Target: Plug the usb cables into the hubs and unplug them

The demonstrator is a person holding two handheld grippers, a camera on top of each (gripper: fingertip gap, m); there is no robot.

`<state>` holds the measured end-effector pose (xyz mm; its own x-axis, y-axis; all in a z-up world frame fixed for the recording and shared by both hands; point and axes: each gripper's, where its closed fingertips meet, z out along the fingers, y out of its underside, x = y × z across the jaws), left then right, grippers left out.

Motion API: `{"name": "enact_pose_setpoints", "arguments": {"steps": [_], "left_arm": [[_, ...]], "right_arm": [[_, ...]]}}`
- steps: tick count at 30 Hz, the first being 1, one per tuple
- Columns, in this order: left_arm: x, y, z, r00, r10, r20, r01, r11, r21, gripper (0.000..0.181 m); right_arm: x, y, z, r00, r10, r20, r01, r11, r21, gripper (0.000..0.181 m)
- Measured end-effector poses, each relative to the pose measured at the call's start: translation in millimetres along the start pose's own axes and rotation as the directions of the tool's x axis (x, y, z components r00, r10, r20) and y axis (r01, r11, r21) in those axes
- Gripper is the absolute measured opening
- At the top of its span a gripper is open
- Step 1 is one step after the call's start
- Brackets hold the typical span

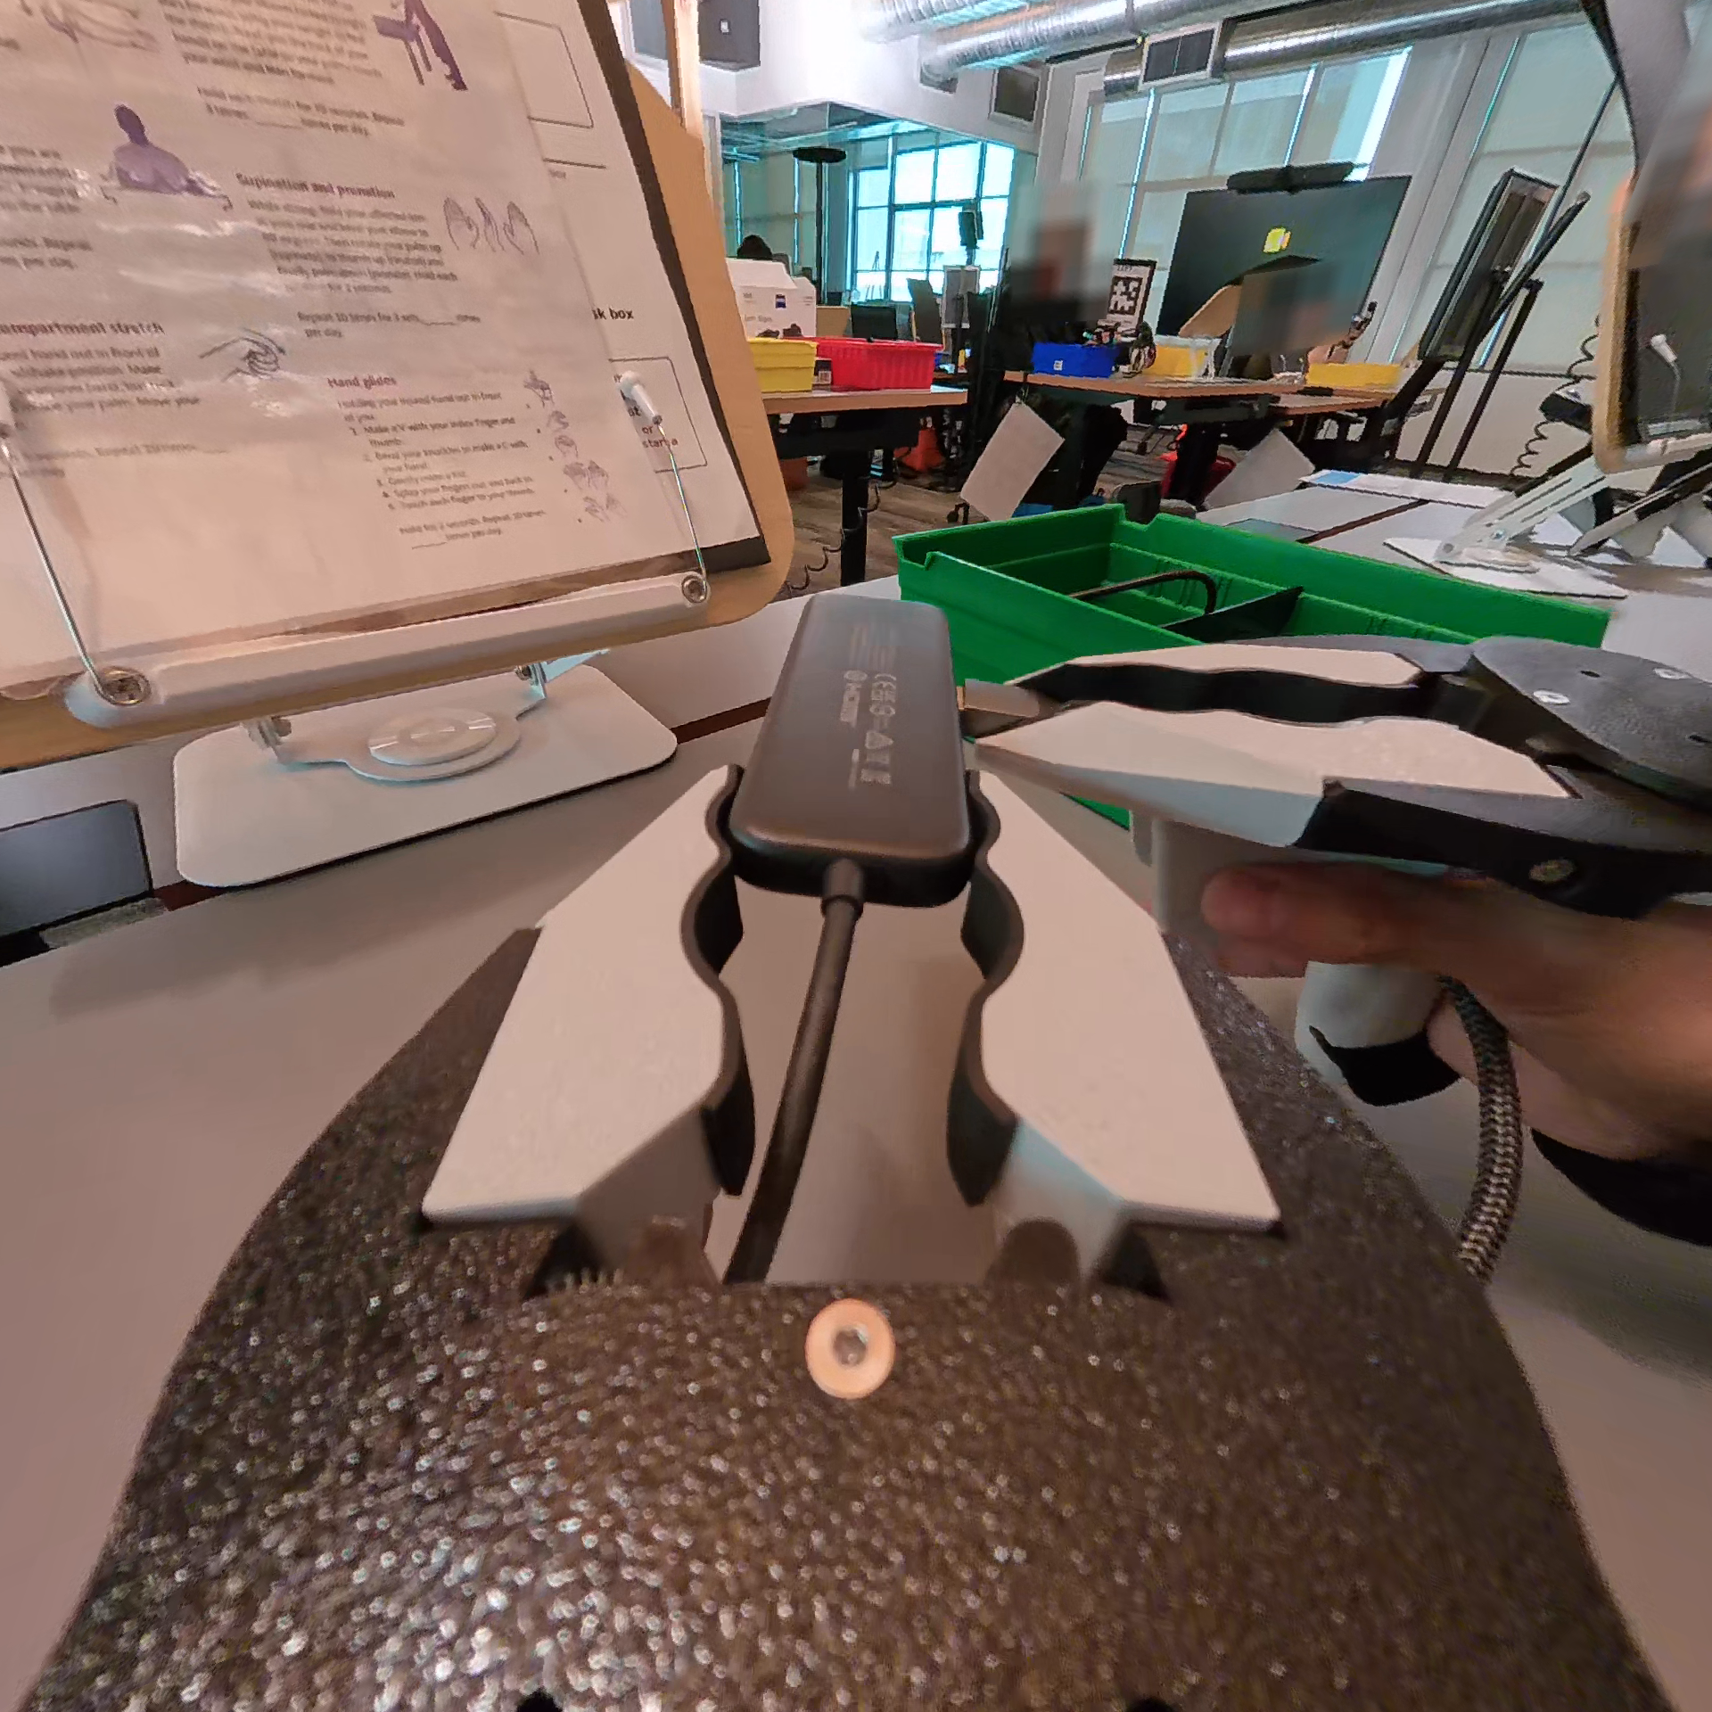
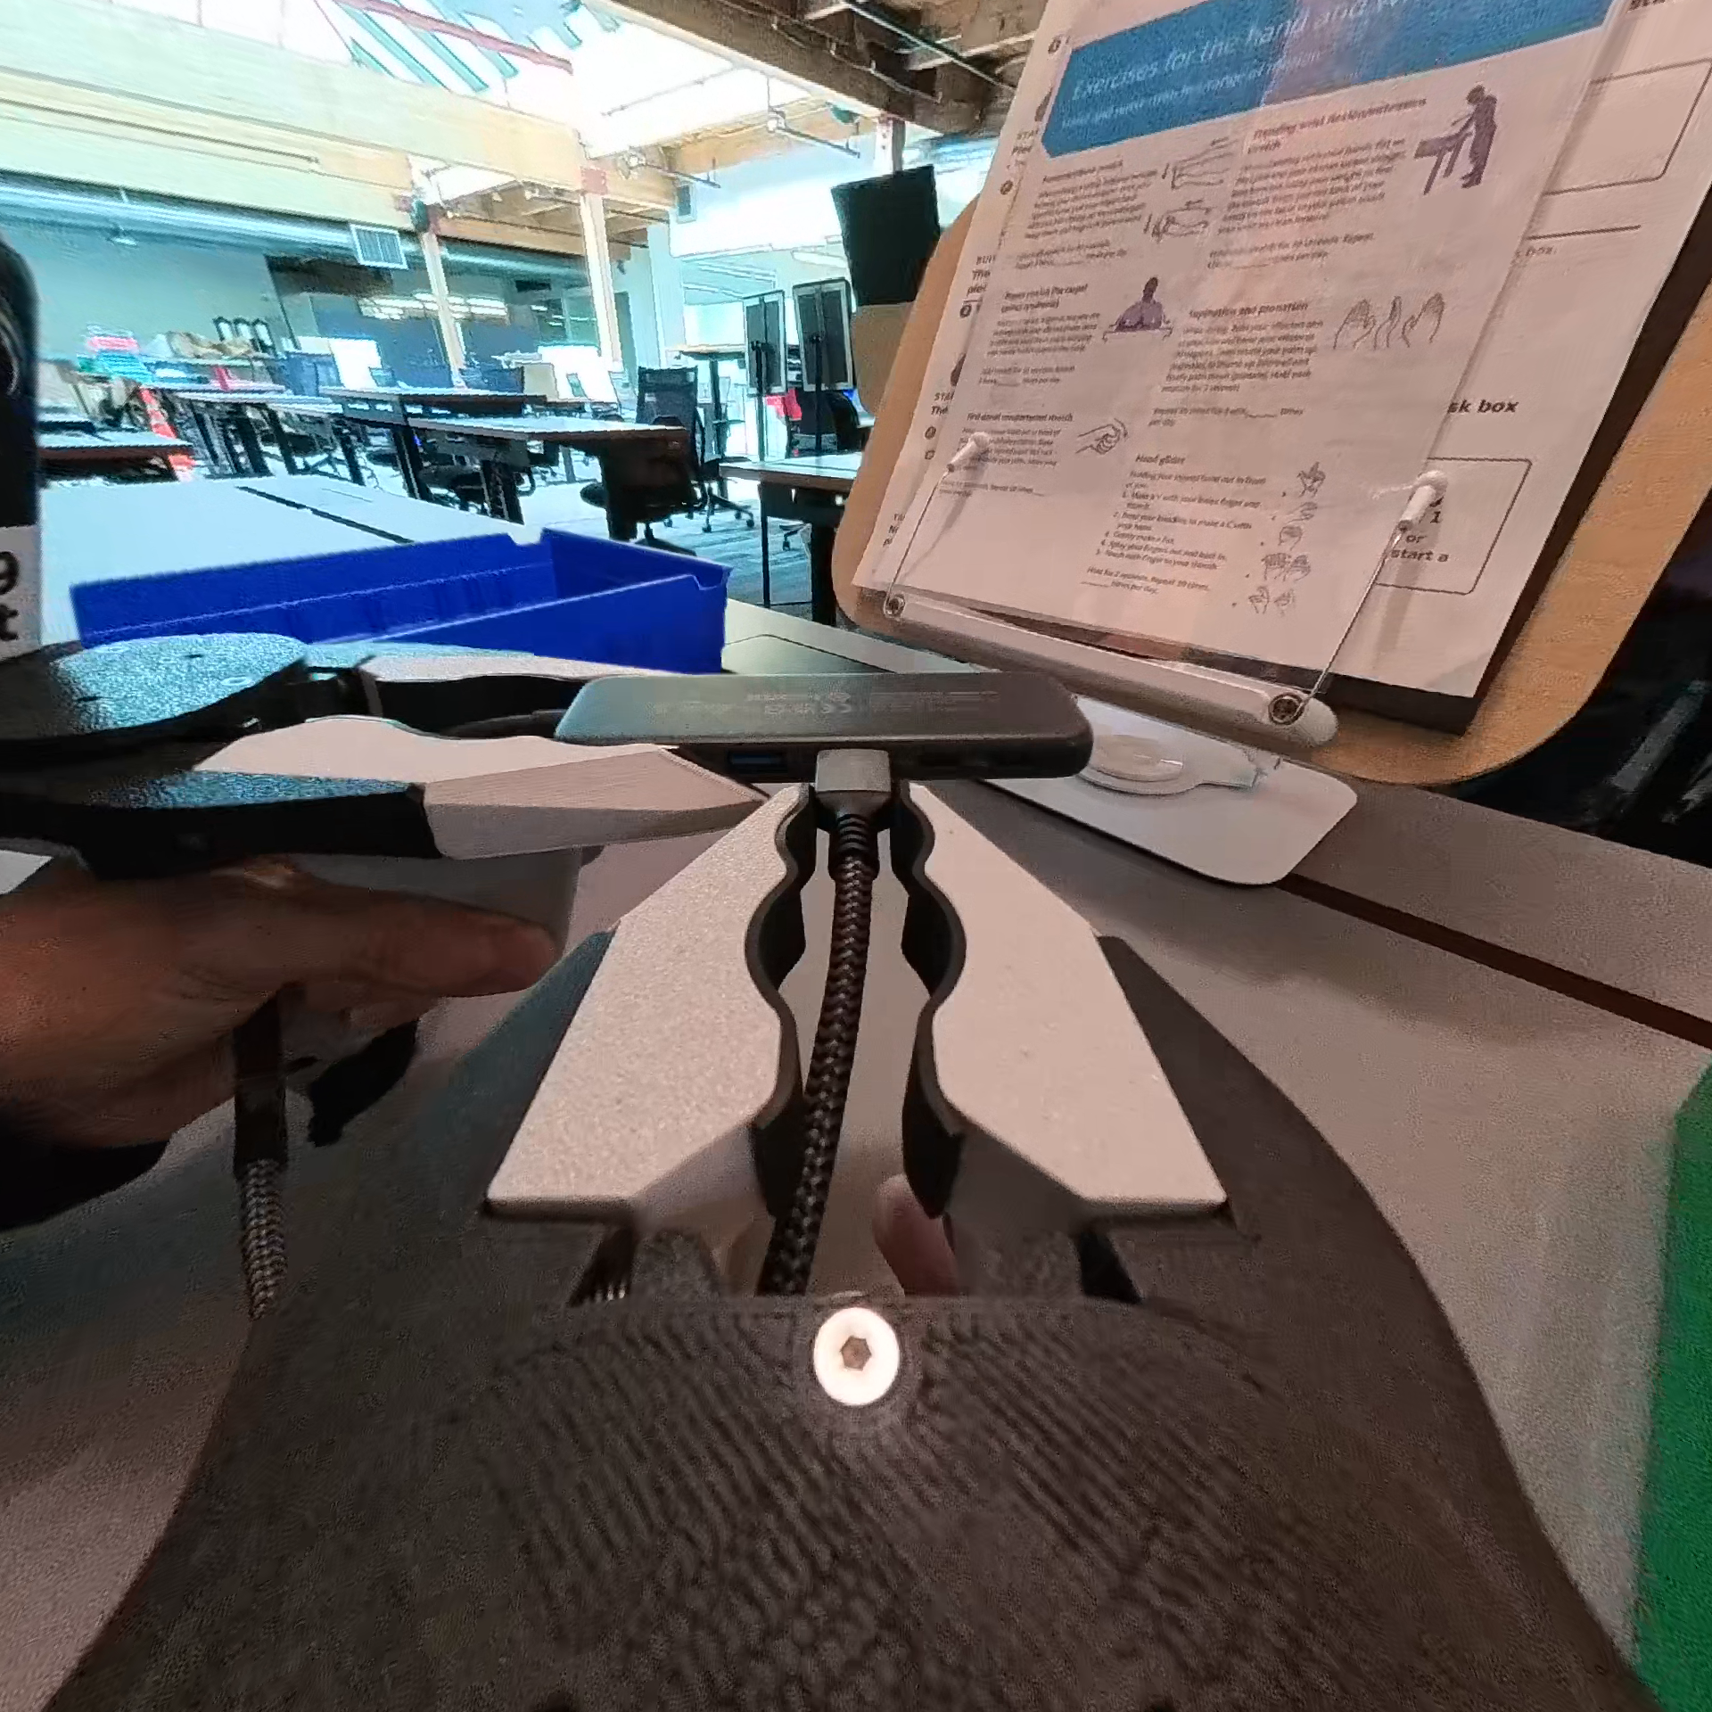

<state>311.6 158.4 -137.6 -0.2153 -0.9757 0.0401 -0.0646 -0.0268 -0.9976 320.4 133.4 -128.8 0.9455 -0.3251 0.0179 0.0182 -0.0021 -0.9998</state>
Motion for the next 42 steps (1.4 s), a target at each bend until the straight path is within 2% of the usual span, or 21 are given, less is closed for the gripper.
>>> {"name": "enact_pose_setpoints", "arguments": {"steps": [1, 2, 3, 4, 5, 7, 9, 12, 14, 17, 19, 21, 23, 26, 28, 31, 34, 38, 39, 41, 42], "left_arm": [[-4.5, -1.2, -0.7, 0.999, -0.008, 0.033, 0.007, 1.0, 0.005, 0.045], [-31.3, -5.0, -7.0, 0.984, -0.044, 0.173, 0.038, 0.999, 0.038, 0.044], [-58.6, -9.8, -17.1, 0.967, -0.101, 0.232, 0.083, 0.993, 0.084, 0.044], [-75.2, -13.1, -25.2, 0.956, -0.207, 0.208, 0.187, 0.976, 0.112, 0.044], [-79.2, -18.1, -30.5, 0.957, -0.232, 0.176, 0.209, 0.968, 0.138, 0.045], [-67.1, -19.5, -27.3, 0.973, -0.142, 0.181, 0.12, 0.984, 0.131, 0.045], [-53.5, -17.9, -17.9, 0.982, -0.082, 0.17, 0.065, 0.992, 0.105, 0.045], [-55.5, -12.0, -18.8, 0.982, -0.026, 0.188, 0.011, 0.997, 0.081, 0.045], [-61.1, -5.5, -18.4, 0.98, -0.076, 0.186, 0.062, 0.995, 0.078, 0.045], [-62.9, -4.2, -18.2, 0.979, -0.091, 0.181, 0.079, 0.994, 0.077, 0.045], [-60.2, -8.3, -18.8, 0.981, -0.091, 0.17, 0.076, 0.993, 0.09, 0.045], [-57.7, -10.1, -18.6, 0.983, -0.079, 0.165, 0.065, 0.994, 0.09, 0.045], [-56.0, -10.3, -18.2, 0.985, -0.065, 0.162, 0.051, 0.995, 0.088, 0.045], [-55.0, -10.3, -17.9, 0.986, -0.072, 0.152, 0.059, 0.994, 0.089, 0.045], [-55.1, -10.6, -18.1, 0.986, -0.075, 0.149, 0.062, 0.994, 0.093, 0.045], [-54.0, -11.7, -18.3, 0.987, -0.081, 0.138, 0.067, 0.993, 0.101, 0.045], [-51.6, -10.1, -17.0, 0.989, -0.081, 0.122, 0.07, 0.993, 0.093, 0.045], [-45.3, -8.6, -14.4, 0.994, -0.077, 0.08, 0.071, 0.995, 0.072, 0.045], [-42.9, -8.3, -13.6, 0.995, -0.077, 0.063, 0.072, 0.995, 0.068, 0.045], [-37.6, -7.2, -11.9, 0.997, -0.073, 0.028, 0.071, 0.996, 0.057, 0.045], [-34.7, -6.8, -11.1, 0.997, -0.07, 0.011, 0.069, 0.996, 0.051, 0.045]], "right_arm": [[-1.1, -1.4, -1.3, 1.0, -0.004, -0.002, 0.004, 1.0, -0.004, 0.015], [-0.1, -2.0, -6.0, 1.0, -0.004, -0.018, 0.003, 1.0, -0.005, 0.015], [5.5, -4.2, -13.3, 0.999, -0.004, -0.042, 0.005, 1.0, 0.02, 0.015], [12.3, -8.3, -20.4, 0.998, 0.006, -0.056, -0.004, 0.999, 0.043, 0.014], [18.5, -12.3, -26.7, 0.997, 0.019, -0.072, -0.014, 0.997, 0.073, 0.015], [22.8, -18.3, -28.7, 0.998, 0.009, -0.066, -0.002, 0.995, 0.095, 0.015], [22.0, -34.8, -34.2, 0.994, -0.076, -0.074, 0.085, 0.989, 0.124, 0.015], [33.6, -73.6, -61.3, 0.961, -0.229, -0.157, 0.255, 0.951, 0.176, 0.014], [62.0, -96.6, -82.1, 0.893, -0.363, -0.267, 0.404, 0.907, 0.119, 0.014], [117.6, -132.3, -116.4, 0.743, -0.518, -0.423, 0.565, 0.825, -0.016, 0.014], [157.9, -152.5, -142.6, 0.583, -0.617, -0.528, 0.655, 0.742, -0.144, 0.014], [190.1, -160.5, -162.6, 0.419, -0.709, -0.568, 0.725, 0.638, -0.261, 0.014], [211.8, -146.0, -168.1, 0.341, -0.777, -0.529, 0.75, 0.564, -0.346, 0.014], [219.7, -94.3, -159.2, 0.321, -0.863, -0.39, 0.769, 0.478, -0.424, 0.014], [207.8, -57.8, -149.1, 0.374, -0.883, -0.282, 0.781, 0.464, -0.418, 0.014], [194.3, -12.5, -139.4, 0.409, -0.907, -0.1, 0.806, 0.411, -0.426, 0.014], [193.2, 17.9, -139.4, 0.476, -0.877, 0.064, 0.789, 0.394, -0.471, 0.015], [201.8, 46.7, -150.1, 0.685, -0.698, 0.209, 0.647, 0.451, -0.615, 0.016], [208.4, 52.1, -156.3, 0.72, -0.659, 0.218, 0.6, 0.433, -0.672, 0.019], [216.5, 57.8, -167.7, 0.746, -0.617, 0.25, 0.556, 0.372, -0.743, 0.056], [218.9, 54.5, -170.2, 0.743, -0.62, 0.253, 0.554, 0.356, -0.752, 0.061]]}}
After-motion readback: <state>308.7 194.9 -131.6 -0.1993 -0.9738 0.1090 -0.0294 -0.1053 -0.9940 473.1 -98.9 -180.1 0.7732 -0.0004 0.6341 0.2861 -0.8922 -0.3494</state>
